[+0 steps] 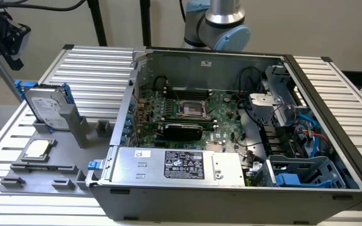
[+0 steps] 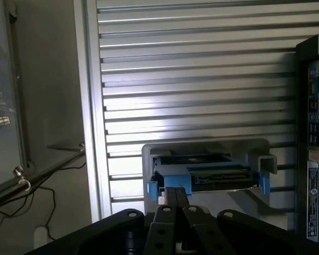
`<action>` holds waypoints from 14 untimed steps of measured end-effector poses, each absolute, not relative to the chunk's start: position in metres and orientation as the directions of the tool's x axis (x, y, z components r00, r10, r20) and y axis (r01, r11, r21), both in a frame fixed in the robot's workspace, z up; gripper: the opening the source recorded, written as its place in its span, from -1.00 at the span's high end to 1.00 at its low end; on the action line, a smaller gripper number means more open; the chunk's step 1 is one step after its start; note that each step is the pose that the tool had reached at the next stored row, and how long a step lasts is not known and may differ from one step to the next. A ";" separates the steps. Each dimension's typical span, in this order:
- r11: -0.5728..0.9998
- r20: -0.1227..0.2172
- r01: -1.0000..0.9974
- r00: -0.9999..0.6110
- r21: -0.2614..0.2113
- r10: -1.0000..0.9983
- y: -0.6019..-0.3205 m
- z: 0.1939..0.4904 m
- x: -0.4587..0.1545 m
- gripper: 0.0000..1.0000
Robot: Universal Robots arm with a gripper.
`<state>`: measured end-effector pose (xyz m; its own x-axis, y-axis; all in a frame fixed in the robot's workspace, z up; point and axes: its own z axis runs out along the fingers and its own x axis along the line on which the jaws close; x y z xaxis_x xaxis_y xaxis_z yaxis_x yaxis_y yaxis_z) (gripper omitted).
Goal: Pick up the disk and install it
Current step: 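Pick up the disk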
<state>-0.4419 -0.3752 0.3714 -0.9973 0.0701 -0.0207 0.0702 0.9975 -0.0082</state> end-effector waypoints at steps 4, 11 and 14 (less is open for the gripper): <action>0.997 -0.021 0.070 -0.997 -0.008 0.070 -0.375 0.371 -0.442 0.79; 0.998 -0.020 0.064 -0.998 -0.008 0.064 -0.376 0.371 -0.437 0.79; 1.000 -0.020 0.029 -0.999 -0.008 0.029 -0.375 0.371 -0.435 0.79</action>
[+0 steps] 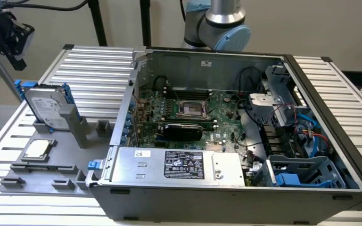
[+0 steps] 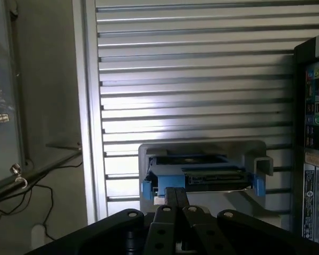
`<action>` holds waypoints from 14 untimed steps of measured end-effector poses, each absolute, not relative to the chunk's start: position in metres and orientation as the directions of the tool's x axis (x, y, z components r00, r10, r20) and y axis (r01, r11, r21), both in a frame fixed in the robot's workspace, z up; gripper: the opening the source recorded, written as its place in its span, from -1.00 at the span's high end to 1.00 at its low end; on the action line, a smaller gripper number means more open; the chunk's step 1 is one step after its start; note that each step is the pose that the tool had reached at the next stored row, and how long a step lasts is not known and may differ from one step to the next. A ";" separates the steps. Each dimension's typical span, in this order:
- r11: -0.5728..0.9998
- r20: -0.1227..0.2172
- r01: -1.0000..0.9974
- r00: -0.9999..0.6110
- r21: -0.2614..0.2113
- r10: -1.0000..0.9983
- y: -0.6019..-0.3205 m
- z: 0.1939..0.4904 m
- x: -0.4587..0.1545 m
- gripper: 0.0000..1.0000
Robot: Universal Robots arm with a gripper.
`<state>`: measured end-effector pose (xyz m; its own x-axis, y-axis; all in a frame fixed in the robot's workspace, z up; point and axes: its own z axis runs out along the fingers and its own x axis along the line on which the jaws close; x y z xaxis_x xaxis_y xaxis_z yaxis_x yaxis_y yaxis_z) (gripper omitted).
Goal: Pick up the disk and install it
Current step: 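Pick up the disk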
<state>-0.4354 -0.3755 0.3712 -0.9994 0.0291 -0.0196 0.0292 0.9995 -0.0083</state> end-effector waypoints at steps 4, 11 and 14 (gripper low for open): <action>0.999 -0.019 -0.043 -0.999 -0.008 -0.043 -0.376 0.370 -0.435 0.79; 0.985 -0.019 -0.170 -0.985 -0.008 -0.170 -0.376 0.369 -0.435 0.79; 0.975 -0.019 -0.223 -0.975 -0.008 -0.223 -0.376 0.368 -0.435 0.79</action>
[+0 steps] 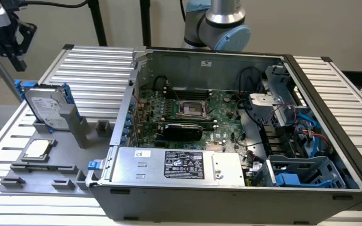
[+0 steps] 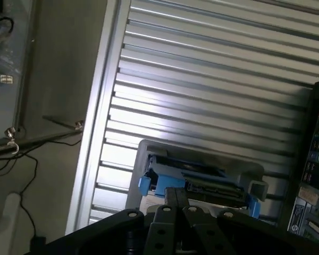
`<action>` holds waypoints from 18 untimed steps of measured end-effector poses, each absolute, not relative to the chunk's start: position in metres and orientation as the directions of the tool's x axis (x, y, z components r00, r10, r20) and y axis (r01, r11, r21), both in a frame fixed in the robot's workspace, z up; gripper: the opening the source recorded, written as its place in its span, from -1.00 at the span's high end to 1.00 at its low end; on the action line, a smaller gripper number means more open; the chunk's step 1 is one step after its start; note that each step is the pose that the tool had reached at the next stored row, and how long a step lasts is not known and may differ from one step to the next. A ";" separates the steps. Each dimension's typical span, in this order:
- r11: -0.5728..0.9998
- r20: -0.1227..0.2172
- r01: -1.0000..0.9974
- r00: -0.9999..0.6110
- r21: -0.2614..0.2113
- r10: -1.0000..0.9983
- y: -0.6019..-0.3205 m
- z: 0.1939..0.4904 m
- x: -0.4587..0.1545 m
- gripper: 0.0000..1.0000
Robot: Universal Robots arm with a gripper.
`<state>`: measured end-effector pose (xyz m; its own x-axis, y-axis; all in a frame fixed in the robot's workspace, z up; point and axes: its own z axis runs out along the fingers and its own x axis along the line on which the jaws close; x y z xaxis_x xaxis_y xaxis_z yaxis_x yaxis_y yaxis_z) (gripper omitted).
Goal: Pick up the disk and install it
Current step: 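Pick up the disk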
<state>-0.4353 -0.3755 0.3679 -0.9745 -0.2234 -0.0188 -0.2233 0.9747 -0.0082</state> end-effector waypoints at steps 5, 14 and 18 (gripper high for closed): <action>0.951 -0.019 -0.311 -0.950 -0.008 -0.311 -0.376 0.367 -0.435 0.79; 0.887 -0.019 -0.462 -0.887 -0.008 -0.462 -0.376 0.365 -0.435 0.79; 0.851 -0.019 -0.524 -0.851 -0.008 -0.525 -0.376 0.364 -0.435 0.79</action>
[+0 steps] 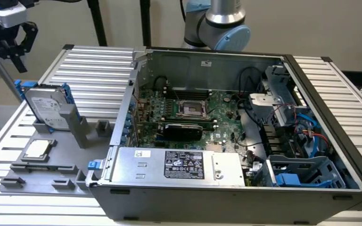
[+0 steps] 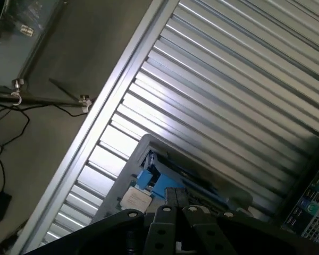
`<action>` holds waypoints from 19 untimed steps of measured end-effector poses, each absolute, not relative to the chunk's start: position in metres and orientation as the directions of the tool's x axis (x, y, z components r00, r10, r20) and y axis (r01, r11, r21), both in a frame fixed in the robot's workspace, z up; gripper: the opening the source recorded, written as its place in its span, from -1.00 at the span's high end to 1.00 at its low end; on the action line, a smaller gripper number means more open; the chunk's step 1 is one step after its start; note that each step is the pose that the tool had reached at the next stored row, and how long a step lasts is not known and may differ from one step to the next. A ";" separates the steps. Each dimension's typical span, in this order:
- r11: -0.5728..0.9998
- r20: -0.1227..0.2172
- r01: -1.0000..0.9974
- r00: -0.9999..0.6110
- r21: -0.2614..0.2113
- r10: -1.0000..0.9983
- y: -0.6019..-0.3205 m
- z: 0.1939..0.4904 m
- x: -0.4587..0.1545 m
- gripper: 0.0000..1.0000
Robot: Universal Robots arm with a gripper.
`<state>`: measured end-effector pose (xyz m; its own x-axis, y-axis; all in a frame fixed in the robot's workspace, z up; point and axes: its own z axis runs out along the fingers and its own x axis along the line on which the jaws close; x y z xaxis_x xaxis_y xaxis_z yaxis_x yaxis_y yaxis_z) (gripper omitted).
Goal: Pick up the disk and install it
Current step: 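Pick up the disk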
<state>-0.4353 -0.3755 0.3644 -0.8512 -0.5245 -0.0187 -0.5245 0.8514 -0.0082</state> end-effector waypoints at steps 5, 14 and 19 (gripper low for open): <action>0.800 -0.019 -0.600 -0.800 -0.008 -0.600 -0.376 0.364 -0.435 0.79; 0.692 -0.019 -0.722 -0.691 -0.008 -0.722 -0.376 0.363 -0.435 0.79; 0.623 -0.019 -0.782 -0.623 -0.008 -0.782 -0.376 0.363 -0.435 0.79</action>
<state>-0.4353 -0.3755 0.3631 -0.6232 -0.7818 -0.0188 -0.7818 0.6234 -0.0082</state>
